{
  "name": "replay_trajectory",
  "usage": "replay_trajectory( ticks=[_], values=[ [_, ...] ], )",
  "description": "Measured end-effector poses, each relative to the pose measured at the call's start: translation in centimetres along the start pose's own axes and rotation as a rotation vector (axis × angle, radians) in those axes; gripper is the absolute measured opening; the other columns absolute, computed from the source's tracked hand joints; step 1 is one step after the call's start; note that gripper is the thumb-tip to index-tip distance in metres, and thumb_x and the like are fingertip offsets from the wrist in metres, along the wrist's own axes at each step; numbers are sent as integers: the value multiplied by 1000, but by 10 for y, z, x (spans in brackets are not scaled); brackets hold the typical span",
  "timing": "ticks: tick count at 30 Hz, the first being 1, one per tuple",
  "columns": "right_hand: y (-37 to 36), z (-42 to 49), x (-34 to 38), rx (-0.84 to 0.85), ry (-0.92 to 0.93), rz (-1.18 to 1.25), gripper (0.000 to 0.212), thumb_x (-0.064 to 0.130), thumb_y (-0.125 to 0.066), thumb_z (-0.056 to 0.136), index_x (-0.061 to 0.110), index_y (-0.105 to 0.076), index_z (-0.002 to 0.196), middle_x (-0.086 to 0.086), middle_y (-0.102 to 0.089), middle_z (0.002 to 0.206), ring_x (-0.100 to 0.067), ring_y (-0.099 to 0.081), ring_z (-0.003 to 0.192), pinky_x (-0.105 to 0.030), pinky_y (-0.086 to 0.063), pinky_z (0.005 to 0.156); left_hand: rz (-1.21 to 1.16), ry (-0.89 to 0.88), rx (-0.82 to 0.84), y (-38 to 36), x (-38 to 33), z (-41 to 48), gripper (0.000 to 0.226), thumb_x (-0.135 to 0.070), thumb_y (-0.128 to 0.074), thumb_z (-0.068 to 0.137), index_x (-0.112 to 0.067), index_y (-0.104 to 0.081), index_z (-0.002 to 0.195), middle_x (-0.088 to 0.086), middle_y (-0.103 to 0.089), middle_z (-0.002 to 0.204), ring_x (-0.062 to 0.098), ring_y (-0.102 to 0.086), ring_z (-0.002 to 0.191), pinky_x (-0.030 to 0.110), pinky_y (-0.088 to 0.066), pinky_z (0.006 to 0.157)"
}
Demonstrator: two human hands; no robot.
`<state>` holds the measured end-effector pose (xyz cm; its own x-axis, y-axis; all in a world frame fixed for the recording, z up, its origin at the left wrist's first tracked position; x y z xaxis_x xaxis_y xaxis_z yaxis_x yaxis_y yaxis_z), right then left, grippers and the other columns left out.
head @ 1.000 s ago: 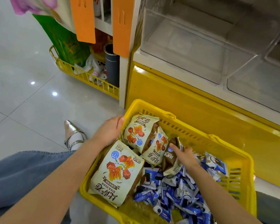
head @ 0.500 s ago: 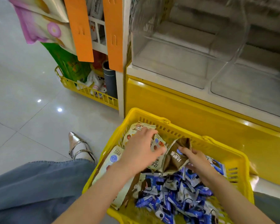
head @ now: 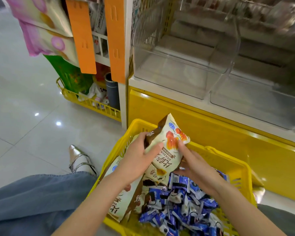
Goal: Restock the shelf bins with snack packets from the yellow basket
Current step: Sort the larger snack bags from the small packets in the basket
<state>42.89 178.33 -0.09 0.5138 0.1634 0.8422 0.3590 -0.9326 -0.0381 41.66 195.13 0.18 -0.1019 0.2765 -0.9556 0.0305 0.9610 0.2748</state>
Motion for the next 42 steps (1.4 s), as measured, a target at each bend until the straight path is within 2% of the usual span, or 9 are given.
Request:
replay_trajectory(
  ticks=[5,9,13,17,20,23,28,37,42],
  values=[
    [-20,27,5,-168,27,-27,53,55,-66,70,21,-53,109,2,-72,97,-8,-71,80,-26,-58,64,317,-25,-18,31,26,2,65,-73,-27,77,-33,-42,126,-17,-49,114,0,-49,104,19,-38,87],
    [-31,70,5,-340,69,-96,20,37,-65,85,20,-55,87,-8,-72,91,-15,-71,76,-38,-58,72,483,125,-119,69,73,10,47,-36,-34,98,-11,-38,137,7,-45,132,21,-45,120,34,-36,102],
    [-43,99,-5,-360,35,-306,46,38,-62,87,8,-46,118,-5,-66,100,-21,-66,89,-46,-56,82,401,265,15,73,110,10,34,-27,-35,100,-8,-51,123,12,-56,120,25,-52,112,31,-38,95],
    [-31,99,-13,-299,95,-585,42,51,-53,88,20,-43,115,3,-62,100,-15,-63,84,-41,-57,79,288,277,44,67,123,5,36,-31,-29,101,-7,-55,107,13,-64,103,25,-57,99,28,-40,84],
    [-6,97,-28,-332,109,-453,54,53,-42,91,17,-40,132,0,-58,115,-9,-63,86,-29,-55,70,275,241,-7,65,123,7,34,-31,-30,100,-10,-56,103,8,-63,100,21,-55,95,24,-31,72],
    [22,96,-61,-488,-19,-339,56,46,-41,95,8,-40,136,-9,-55,127,-19,-61,102,-35,-51,87,269,230,-34,64,124,8,32,-32,-32,100,-12,-56,99,8,-63,97,22,-56,93,25,-33,72],
    [16,100,-126,-251,-379,-175,52,45,-47,93,8,-49,130,-8,-51,136,-26,-50,119,-40,-37,104,237,220,-44,64,127,9,27,-33,-32,100,-18,-54,93,7,-63,92,21,-57,90,29,-38,75],
    [7,104,-128,-245,-408,64,39,34,-61,88,5,-60,115,-5,-70,101,-9,-65,83,-19,-48,65,220,207,-41,64,130,8,30,-38,-30,98,-21,-55,97,-1,-61,88,12,-56,83,23,-38,70],
    [19,93,-130,-261,-386,105,51,36,-65,84,11,-50,126,-8,-65,118,-24,-59,109,-41,-41,99,227,197,-60,64,130,8,33,-36,-31,99,-15,-57,96,2,-62,88,14,-56,83,22,-38,69]
  ],
)
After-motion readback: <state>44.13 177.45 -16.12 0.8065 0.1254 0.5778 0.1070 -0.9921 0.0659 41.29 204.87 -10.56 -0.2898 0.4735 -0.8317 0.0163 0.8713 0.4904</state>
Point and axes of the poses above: each hand's wrist, its own z-axis towards the middle knuckle, its own y-axis out of the back of the hand, x = y × z, the point moved 3 cm from there along z, towards the middle knuckle
